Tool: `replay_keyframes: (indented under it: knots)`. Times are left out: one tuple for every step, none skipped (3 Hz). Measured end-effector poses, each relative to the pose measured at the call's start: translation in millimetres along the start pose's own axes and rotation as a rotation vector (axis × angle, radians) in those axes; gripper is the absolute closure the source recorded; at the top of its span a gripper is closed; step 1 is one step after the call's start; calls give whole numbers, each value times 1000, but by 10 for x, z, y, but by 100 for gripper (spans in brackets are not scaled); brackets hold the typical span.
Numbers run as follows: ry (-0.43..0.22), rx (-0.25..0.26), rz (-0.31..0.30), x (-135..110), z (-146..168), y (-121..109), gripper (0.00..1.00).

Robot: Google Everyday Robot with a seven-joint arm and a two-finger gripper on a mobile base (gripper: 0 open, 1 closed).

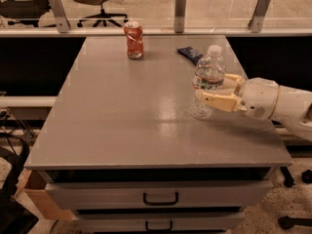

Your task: Place water bottle upright

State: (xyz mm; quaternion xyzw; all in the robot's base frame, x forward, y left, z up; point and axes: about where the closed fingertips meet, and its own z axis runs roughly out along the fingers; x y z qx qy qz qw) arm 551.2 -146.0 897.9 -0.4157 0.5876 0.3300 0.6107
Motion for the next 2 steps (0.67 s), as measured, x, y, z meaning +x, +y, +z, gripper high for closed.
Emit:
replay_keyframes:
  knots:
    - [0,0,0,-2,1,0,38]
    - [0,0,0,-2,2,1,14]
